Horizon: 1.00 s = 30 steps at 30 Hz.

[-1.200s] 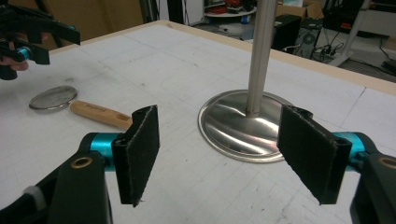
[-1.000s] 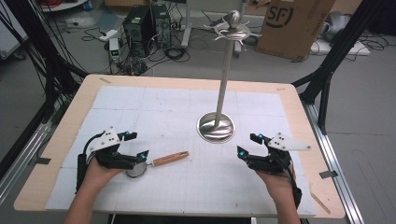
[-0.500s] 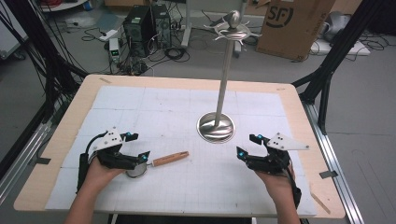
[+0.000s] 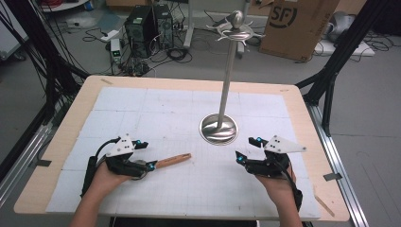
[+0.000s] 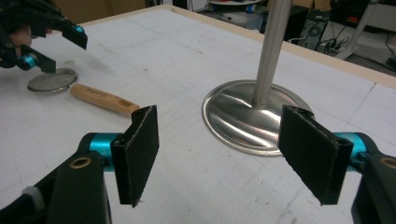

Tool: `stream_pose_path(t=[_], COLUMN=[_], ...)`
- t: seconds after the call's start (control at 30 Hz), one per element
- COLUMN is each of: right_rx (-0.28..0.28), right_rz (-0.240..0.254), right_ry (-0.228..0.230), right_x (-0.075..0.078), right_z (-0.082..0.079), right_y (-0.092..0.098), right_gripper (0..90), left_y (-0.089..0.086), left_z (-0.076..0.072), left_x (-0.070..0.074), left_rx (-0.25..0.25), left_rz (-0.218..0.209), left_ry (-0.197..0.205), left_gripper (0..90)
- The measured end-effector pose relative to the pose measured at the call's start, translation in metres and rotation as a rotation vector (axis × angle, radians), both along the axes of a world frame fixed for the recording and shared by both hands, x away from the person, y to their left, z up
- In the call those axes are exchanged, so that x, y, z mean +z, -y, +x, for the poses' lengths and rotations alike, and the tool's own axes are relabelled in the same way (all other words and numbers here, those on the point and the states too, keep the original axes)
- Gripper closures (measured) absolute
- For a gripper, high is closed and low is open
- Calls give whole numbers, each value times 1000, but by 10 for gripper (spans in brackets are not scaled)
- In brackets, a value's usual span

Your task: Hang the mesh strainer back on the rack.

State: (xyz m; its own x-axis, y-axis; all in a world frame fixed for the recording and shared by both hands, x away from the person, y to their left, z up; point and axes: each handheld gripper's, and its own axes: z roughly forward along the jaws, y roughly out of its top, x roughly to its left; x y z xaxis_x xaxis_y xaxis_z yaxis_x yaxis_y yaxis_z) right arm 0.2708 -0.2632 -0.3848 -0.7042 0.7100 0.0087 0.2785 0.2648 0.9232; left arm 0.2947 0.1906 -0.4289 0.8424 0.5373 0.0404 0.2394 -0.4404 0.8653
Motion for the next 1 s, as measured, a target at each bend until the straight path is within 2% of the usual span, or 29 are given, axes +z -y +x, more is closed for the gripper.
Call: stream_pose_path(t=[0.13,0.33,0.43,0.5,0.6,0.8,0.9,1.0], right_rx=[-10,-16,-11,-10,-11,-9,-7,-8], right_rz=[8,18,19,21,20,23,24,26], right_ry=[7,5,5,8,4,-5,-6,-3], right_x=[3,5,6,6,6,4,3,3], right_z=[-1,-2,-2,-2,-2,-1,0,0], right_y=[5,7,6,5,5,5,6,7], right_gripper=[284,284,284,284,284,284,284,284], left_y=[5,11,16,20,24,31,37,42], left_z=[0,1,2,4,6,14,17,18], left_x=[-4,-3,-1,-2,-3,4,6,6], left_rx=[-24,-33,-46,-47,-65,-76,-106,-131], left_rz=[47,63,91,121,208,297,349,380], left_ry=[-22,-72,-82,-97,-122,-165,-183,-203], left_gripper=[266,332,344,355,377,460,491,546])
